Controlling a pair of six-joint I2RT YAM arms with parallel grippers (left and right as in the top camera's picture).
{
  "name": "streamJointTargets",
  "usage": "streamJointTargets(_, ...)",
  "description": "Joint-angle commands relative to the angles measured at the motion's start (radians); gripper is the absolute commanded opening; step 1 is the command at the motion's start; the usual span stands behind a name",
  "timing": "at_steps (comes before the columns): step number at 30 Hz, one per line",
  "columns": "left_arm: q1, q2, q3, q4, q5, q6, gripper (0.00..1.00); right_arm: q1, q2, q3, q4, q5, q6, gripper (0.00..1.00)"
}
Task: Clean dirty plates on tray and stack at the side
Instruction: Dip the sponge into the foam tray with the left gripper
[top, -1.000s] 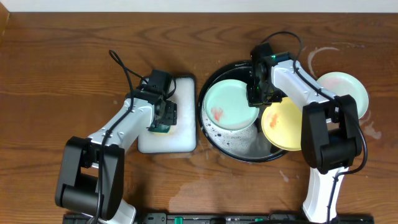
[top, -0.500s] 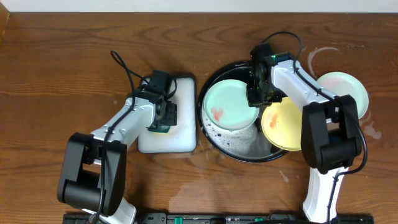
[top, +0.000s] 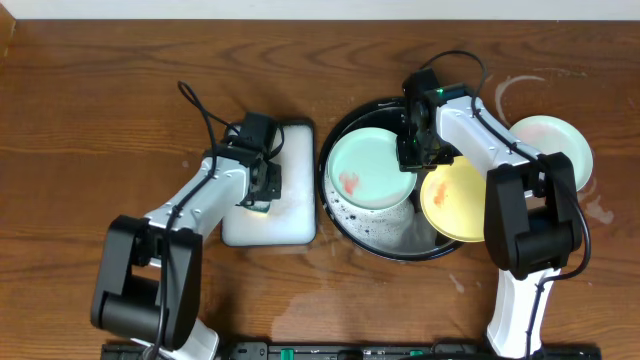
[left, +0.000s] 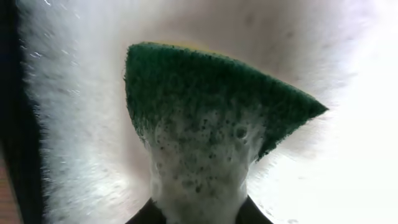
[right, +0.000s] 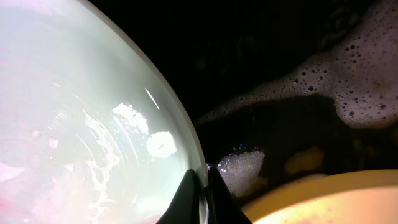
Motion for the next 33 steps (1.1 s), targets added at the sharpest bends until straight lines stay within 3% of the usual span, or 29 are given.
streamJointTargets(1,0.001,-0.075,0.03,-0.001,0.003,-0.026,0.19,0.005,0.013,-0.013,-0.008,0.056,-0.022,0.01)
streamJointTargets(4,0.002,-0.116,0.03,0.002,0.003,-0.053,0.08,0.005,0.013,-0.013,-0.009,0.056,-0.022,0.01)
streamJointTargets(20,0.001,-0.103,0.005,0.074,0.041,-0.058,0.07,0.005,0.013,-0.013,-0.009,0.056,-0.022,0.01)
streamJointTargets(33,-0.001,-0.258,-0.001,0.104,0.04,-0.088,0.07,0.005,0.013,-0.013,-0.005,0.056,-0.022,0.01)
